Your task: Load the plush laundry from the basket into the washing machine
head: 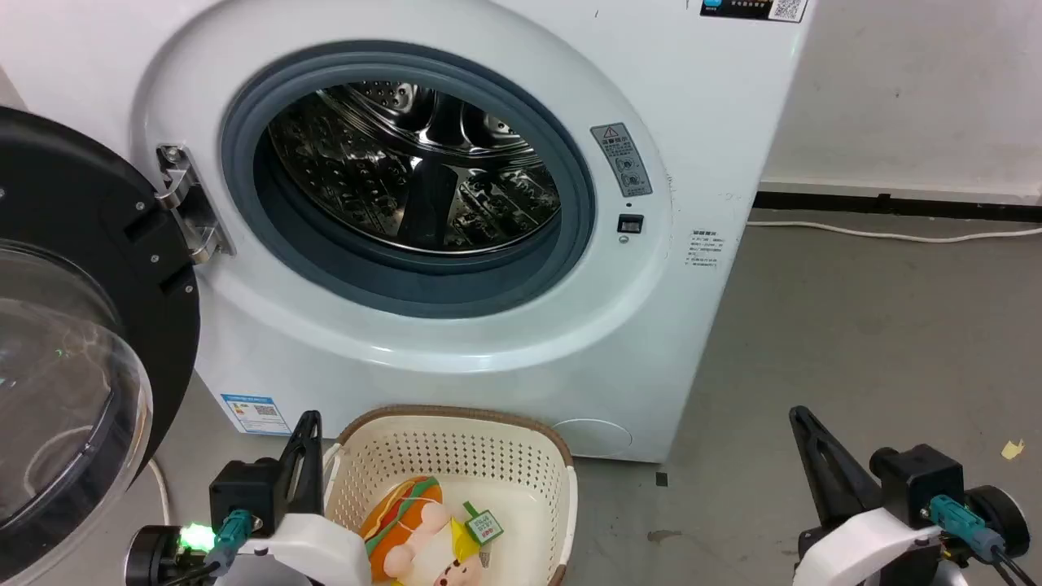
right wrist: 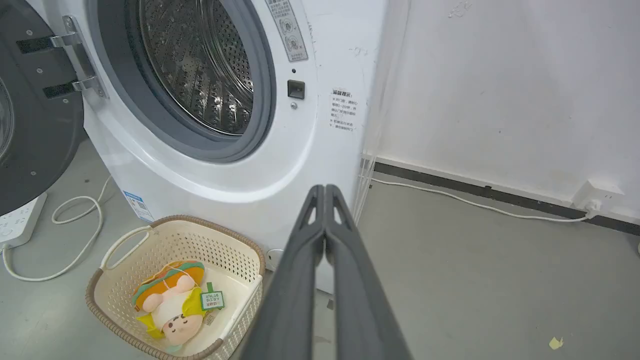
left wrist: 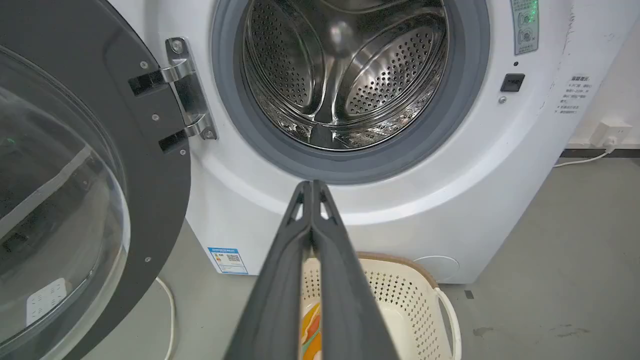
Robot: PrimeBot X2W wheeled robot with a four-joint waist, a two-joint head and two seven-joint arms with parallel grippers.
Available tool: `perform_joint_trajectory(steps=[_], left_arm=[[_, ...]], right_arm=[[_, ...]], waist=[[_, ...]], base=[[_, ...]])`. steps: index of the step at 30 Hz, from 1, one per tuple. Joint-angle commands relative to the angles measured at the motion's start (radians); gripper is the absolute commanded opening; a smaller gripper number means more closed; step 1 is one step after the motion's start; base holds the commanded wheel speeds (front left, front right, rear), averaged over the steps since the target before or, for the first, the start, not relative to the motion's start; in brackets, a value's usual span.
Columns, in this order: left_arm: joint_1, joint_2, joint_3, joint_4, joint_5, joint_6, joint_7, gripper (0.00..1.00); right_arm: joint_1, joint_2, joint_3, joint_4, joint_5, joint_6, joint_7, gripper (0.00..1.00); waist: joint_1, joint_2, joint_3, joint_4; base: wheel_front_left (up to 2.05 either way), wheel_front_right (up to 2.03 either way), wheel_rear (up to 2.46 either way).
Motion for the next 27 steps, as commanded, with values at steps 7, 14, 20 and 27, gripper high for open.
perform_joint_trajectory(steps=[7, 14, 20, 27], left_arm=[[-0.015, 0.000, 0.001, -0.004, 0.002, -0.004, 0.000, 0.00], [-0.015, 0.000, 0.001, -0.004, 0.002, -0.004, 0.000, 0.00], [-0.015, 0.000, 0.001, -0.004, 0.002, -0.004, 0.000, 0.00], [-0.015, 0.000, 0.001, -0.004, 0.002, -0.004, 0.000, 0.00]], right_arm=[[-0.012, -0.001, 0.000, -0.004, -0.007, -0.001, 0.001, 0.00], [-0.012, -0.001, 0.000, -0.004, -0.007, -0.001, 0.001, 0.00], [-0.012, -0.001, 0.000, -0.004, -0.007, -0.001, 0.001, 0.00], [-0.012, -0.001, 0.000, -0.004, -0.007, -0.001, 0.001, 0.00]], waist=[[0.0000, 0.0000, 0.000, 0.000], [0.0000, 0.0000, 0.000, 0.000], [0.0000, 0.0000, 0.000, 0.000], [0.0000, 0.0000, 0.000, 0.000]], base=[[0.00, 0.00, 0.00], [0.00, 0.00, 0.00], [0.00, 0.00, 0.00], [0.00, 0.00, 0.00]])
